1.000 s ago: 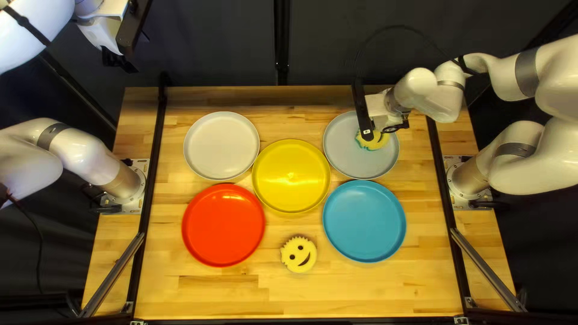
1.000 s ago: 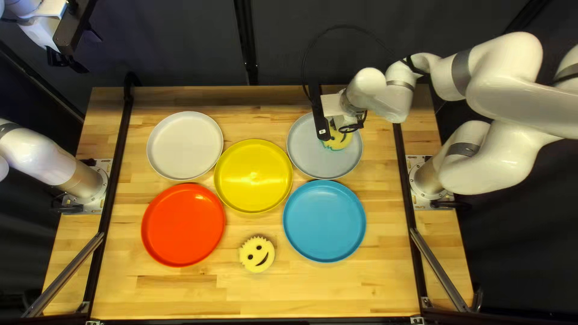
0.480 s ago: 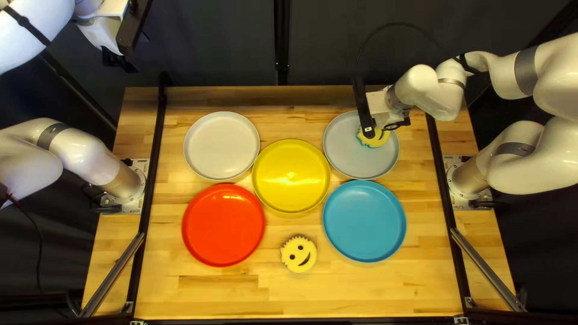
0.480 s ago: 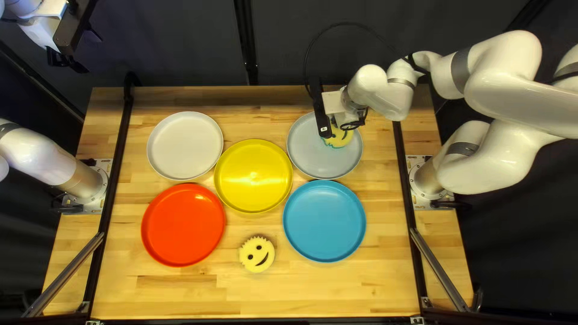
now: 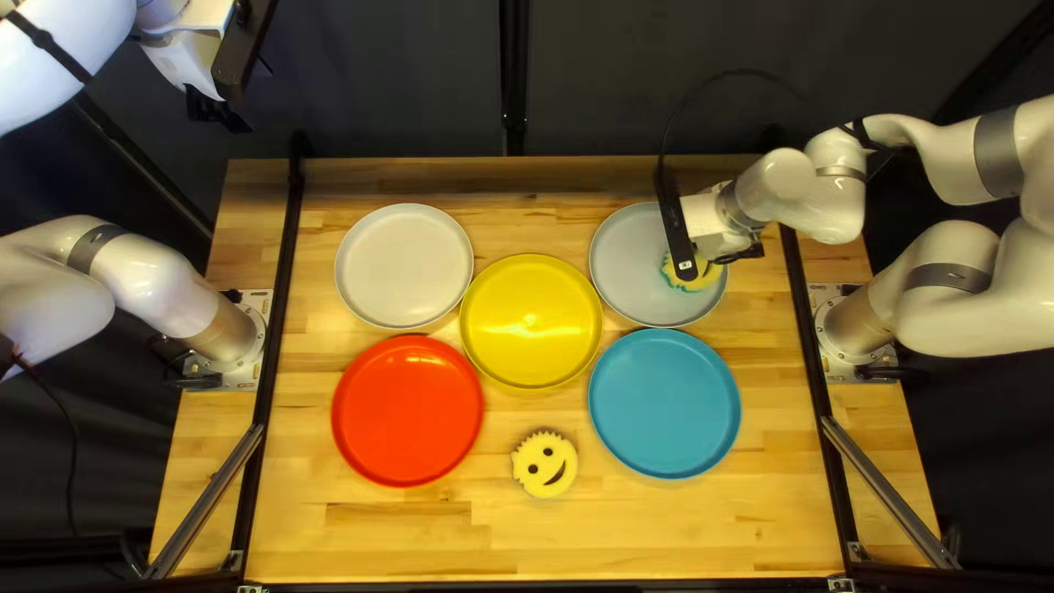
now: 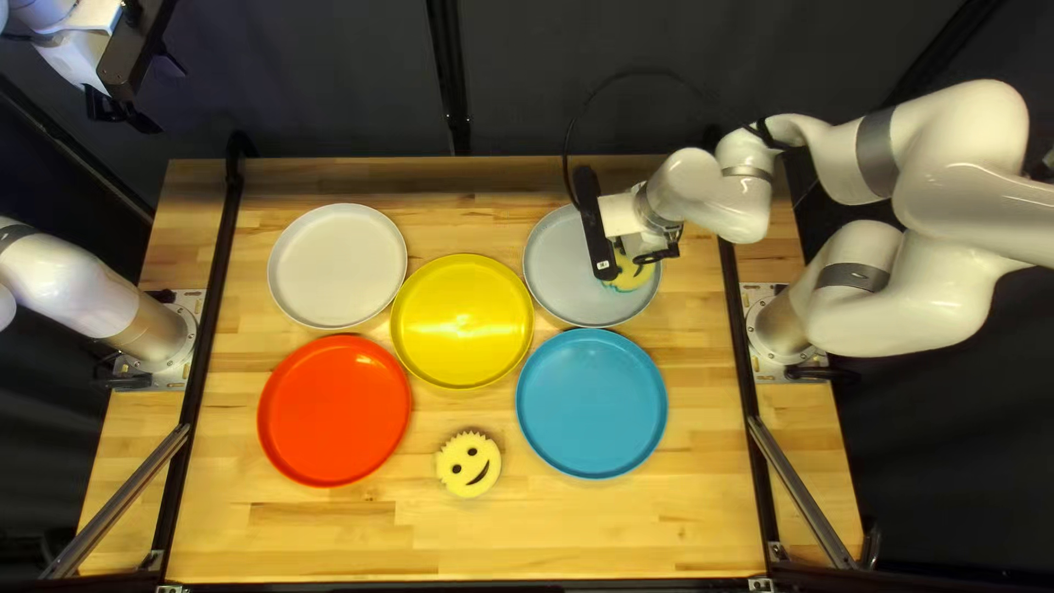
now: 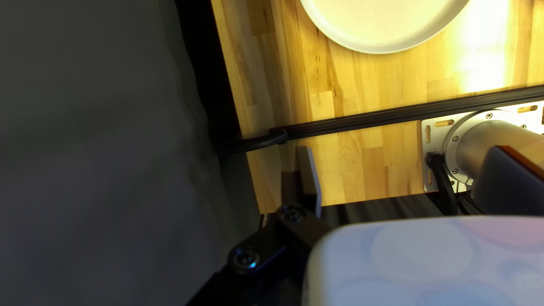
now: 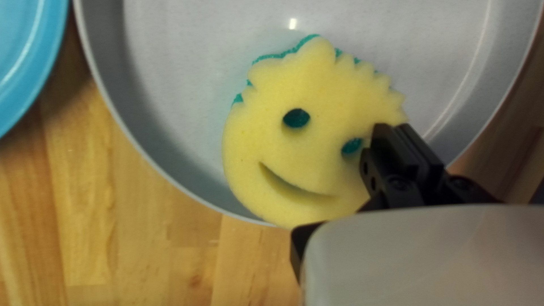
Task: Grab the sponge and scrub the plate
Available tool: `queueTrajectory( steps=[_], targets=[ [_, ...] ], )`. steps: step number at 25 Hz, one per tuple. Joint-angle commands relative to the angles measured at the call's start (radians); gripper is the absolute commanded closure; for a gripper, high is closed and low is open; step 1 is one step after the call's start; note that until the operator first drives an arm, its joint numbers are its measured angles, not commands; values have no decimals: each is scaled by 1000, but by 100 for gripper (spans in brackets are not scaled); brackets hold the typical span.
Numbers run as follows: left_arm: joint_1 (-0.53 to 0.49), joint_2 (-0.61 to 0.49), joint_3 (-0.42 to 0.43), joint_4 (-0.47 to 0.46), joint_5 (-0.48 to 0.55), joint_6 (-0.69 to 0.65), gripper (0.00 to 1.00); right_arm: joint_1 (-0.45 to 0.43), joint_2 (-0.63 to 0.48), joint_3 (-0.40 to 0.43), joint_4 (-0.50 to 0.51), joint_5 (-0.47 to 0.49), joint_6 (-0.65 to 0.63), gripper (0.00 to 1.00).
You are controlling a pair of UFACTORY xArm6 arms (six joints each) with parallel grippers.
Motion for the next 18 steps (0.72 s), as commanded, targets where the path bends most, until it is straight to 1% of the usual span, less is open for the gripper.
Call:
queueTrajectory(
  steps=[1, 4, 8, 15, 18],
  targets=[
    [0, 0, 0, 0, 0, 0, 0, -26, 46, -22, -17, -25, -12, 100],
    [0, 0, 0, 0, 0, 0, 0, -80, 116, -70, -11, -53, -67, 100],
    [0, 0, 0, 0, 0, 0, 0, -136, 182, -128, 11, -67, -138, 100],
    [0, 0, 0, 0, 0, 0, 0, -217, 288, -214, 48, -92, -234, 100],
    [0, 0, 0, 0, 0, 0, 0, -246, 340, -269, 73, -90, -274, 100]
  ],
)
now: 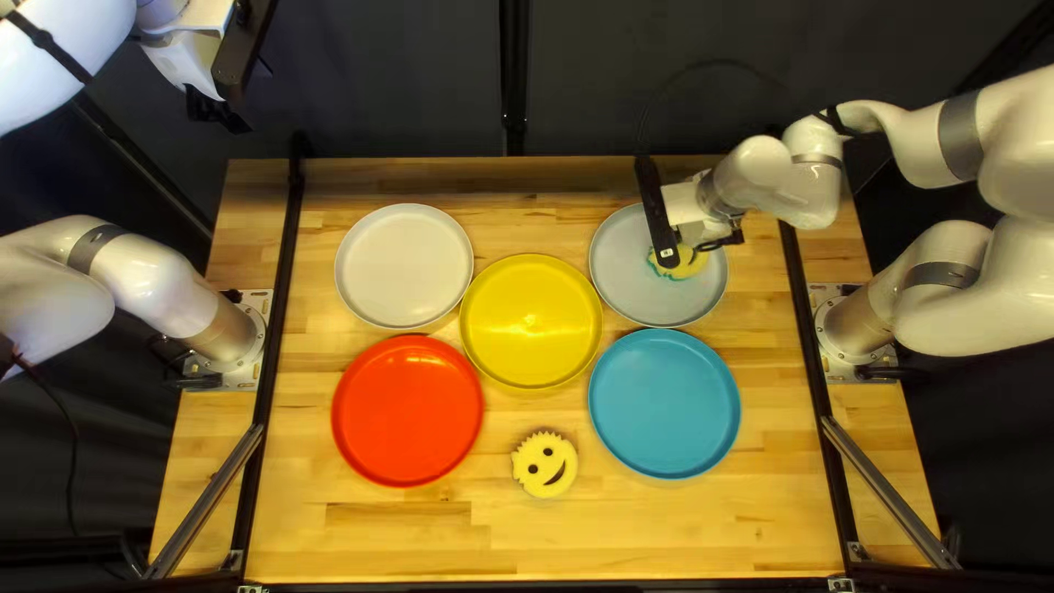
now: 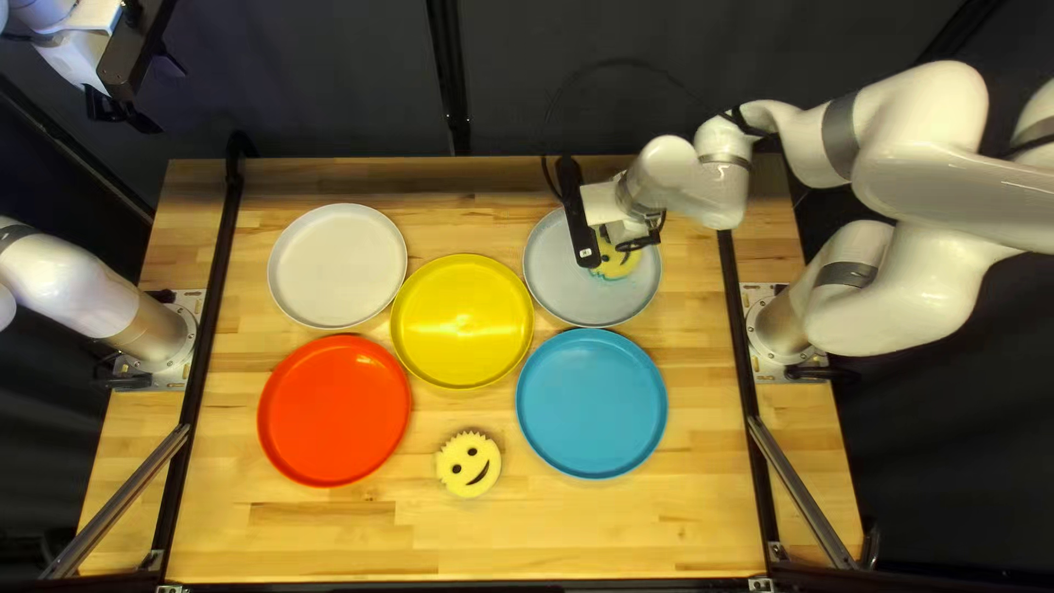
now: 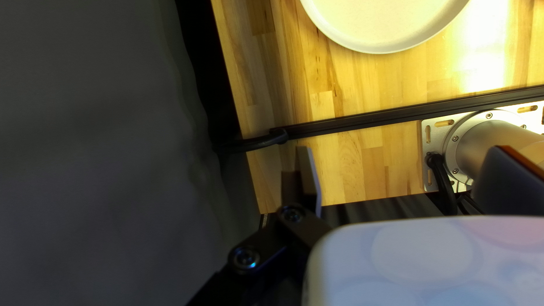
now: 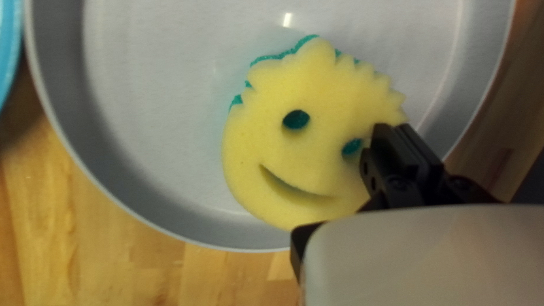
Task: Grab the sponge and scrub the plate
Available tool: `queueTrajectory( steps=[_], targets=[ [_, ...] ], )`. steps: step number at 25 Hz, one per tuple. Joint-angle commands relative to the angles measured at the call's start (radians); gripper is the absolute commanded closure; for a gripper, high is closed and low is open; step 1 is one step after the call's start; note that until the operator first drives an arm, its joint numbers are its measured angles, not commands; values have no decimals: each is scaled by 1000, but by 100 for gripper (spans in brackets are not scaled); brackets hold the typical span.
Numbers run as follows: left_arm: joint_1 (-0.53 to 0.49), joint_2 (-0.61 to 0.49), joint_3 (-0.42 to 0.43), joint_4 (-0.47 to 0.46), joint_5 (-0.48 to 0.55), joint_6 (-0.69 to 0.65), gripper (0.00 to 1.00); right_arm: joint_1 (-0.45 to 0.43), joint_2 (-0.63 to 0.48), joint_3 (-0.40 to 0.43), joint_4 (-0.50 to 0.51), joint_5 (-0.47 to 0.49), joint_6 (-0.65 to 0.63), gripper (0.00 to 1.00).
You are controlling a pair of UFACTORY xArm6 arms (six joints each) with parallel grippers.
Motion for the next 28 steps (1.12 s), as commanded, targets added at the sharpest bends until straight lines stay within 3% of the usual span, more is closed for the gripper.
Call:
queueTrajectory(
  steps=[1, 9, 20, 28],
  targets=[
    [0, 0, 0, 0, 0, 0, 0, -32, 58, -63, 30, 2, -47, 100],
    [0, 0, 0, 0, 0, 0, 0, -8, 48, -49, 10, -2, -7, 100],
    [0, 0, 0, 0, 0, 0, 0, 153, -62, 31, -90, 58, 211, 100],
    [0, 0, 0, 0, 0, 0, 0, 254, -64, 15, -116, 104, 325, 100]
  ],
)
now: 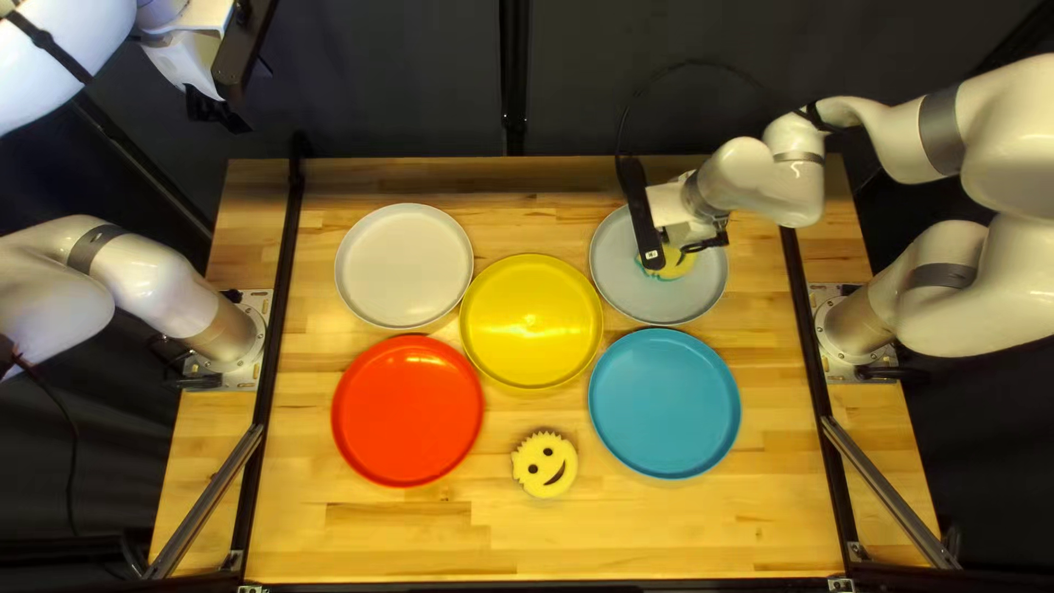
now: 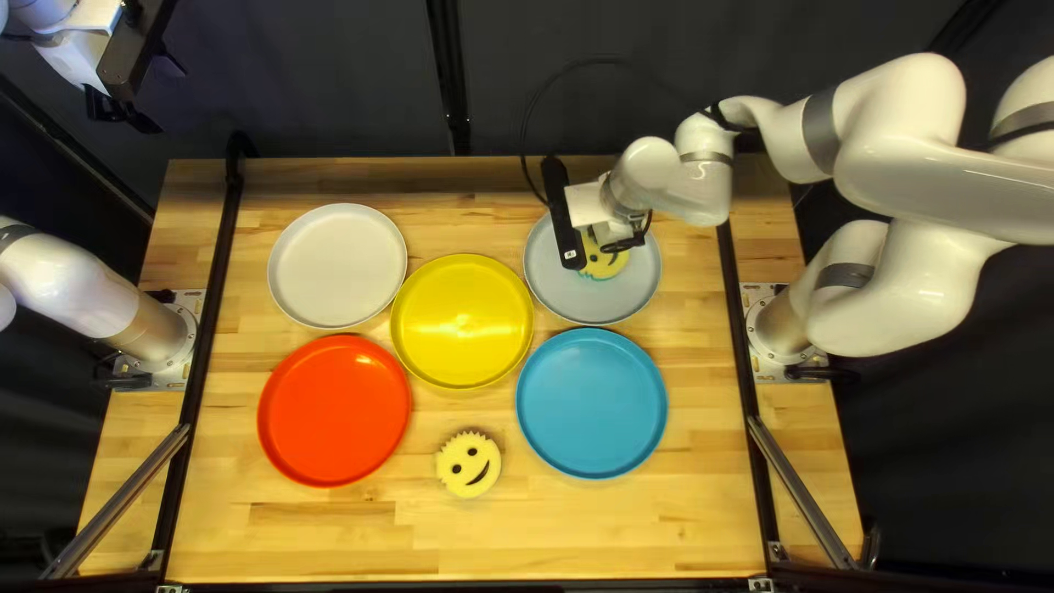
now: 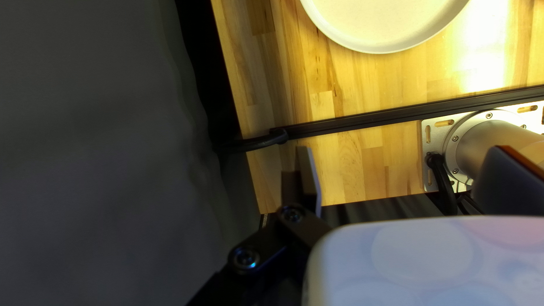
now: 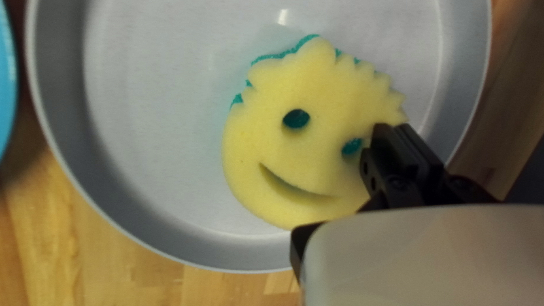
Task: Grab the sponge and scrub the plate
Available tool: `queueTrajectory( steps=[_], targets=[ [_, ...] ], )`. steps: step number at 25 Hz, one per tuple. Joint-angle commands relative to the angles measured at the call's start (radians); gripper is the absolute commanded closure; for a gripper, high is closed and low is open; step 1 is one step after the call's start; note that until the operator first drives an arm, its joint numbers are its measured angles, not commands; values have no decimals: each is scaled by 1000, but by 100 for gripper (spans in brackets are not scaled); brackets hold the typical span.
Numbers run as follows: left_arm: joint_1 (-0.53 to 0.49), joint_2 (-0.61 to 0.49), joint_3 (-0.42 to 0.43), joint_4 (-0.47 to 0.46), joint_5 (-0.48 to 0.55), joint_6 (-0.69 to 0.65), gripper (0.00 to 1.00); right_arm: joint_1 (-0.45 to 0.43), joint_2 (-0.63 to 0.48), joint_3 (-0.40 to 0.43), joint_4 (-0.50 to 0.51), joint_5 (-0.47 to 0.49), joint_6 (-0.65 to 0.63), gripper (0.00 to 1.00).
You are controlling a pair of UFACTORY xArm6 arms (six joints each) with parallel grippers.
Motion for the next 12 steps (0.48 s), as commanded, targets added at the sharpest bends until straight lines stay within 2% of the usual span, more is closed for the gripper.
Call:
queueTrajectory(
  steps=[1, 6, 12],
  targets=[
    [0, 0, 0, 0, 0, 0, 0, 32, 23, -25, -11, 19, 43, 100],
    [0, 0, 0, 0, 0, 0, 0, 20, 84, -71, -10, 13, 41, 100],
    [0, 0, 0, 0, 0, 0, 0, -54, 128, -108, 14, 4, -40, 100]
  ],
)
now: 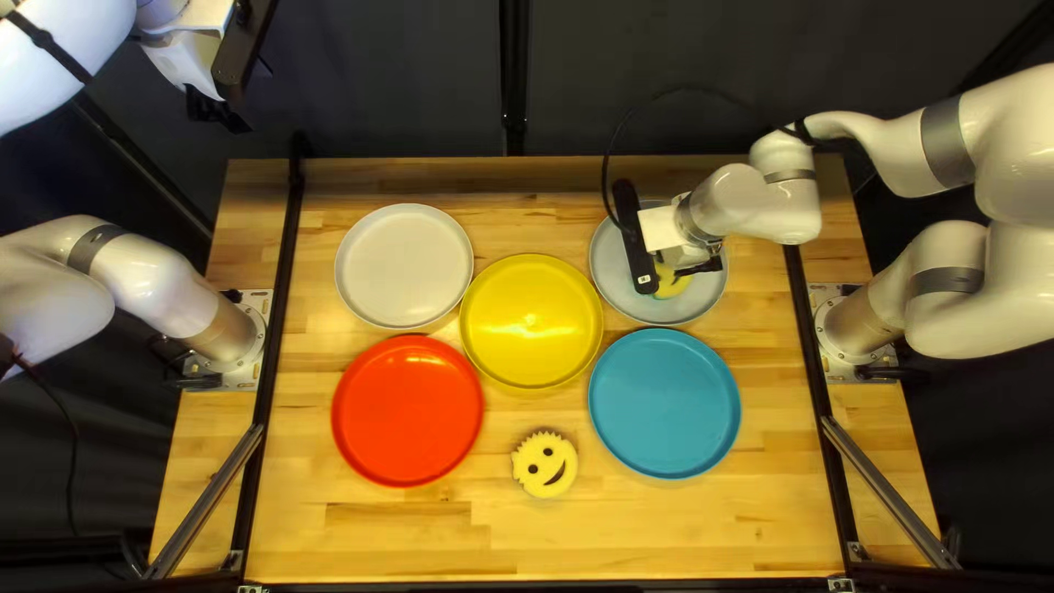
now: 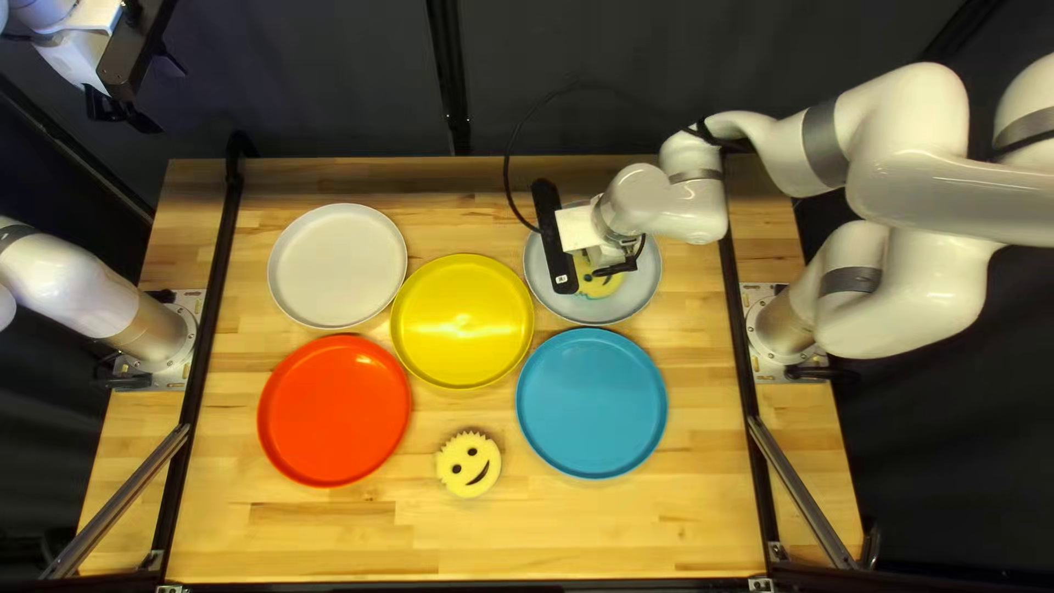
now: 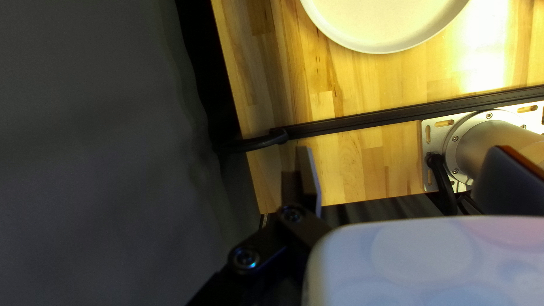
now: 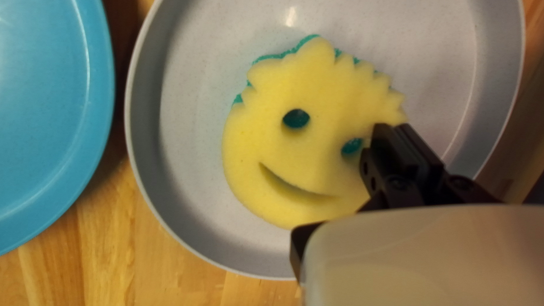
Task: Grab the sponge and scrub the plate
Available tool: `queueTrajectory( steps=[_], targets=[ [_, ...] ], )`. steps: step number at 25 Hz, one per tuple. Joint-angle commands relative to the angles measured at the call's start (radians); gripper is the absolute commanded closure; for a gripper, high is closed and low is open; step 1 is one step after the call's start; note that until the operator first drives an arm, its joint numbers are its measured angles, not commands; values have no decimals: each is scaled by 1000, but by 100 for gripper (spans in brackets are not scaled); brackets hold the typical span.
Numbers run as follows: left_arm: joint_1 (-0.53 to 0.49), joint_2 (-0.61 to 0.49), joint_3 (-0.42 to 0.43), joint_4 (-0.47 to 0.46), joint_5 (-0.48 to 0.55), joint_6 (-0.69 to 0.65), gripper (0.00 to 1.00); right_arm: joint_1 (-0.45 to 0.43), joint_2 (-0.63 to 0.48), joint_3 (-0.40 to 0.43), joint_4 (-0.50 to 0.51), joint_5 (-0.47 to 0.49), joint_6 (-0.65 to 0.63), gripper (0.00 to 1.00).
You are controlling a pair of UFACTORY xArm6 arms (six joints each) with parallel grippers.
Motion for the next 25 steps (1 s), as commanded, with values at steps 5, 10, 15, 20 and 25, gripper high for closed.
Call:
queueTrajectory(
  steps=[5, 10, 15, 20, 25],
  targets=[
    [0, 0, 0, 0, 0, 0, 0, -108, 62, -62, 38, -4, -115, 100],
    [0, 0, 0, 0, 0, 0, 0, -152, 105, -122, 75, 9, -181, 100],
    [0, 0, 0, 0, 0, 0, 0, -142, 140, -163, 95, 16, -191, 100],
    [0, 0, 0, 0, 0, 0, 0, -72, 130, -159, 81, 19, -134, 100],
    [0, 0, 0, 0, 0, 0, 0, 10, 90, -117, 50, 16, -49, 100]
  ],
)
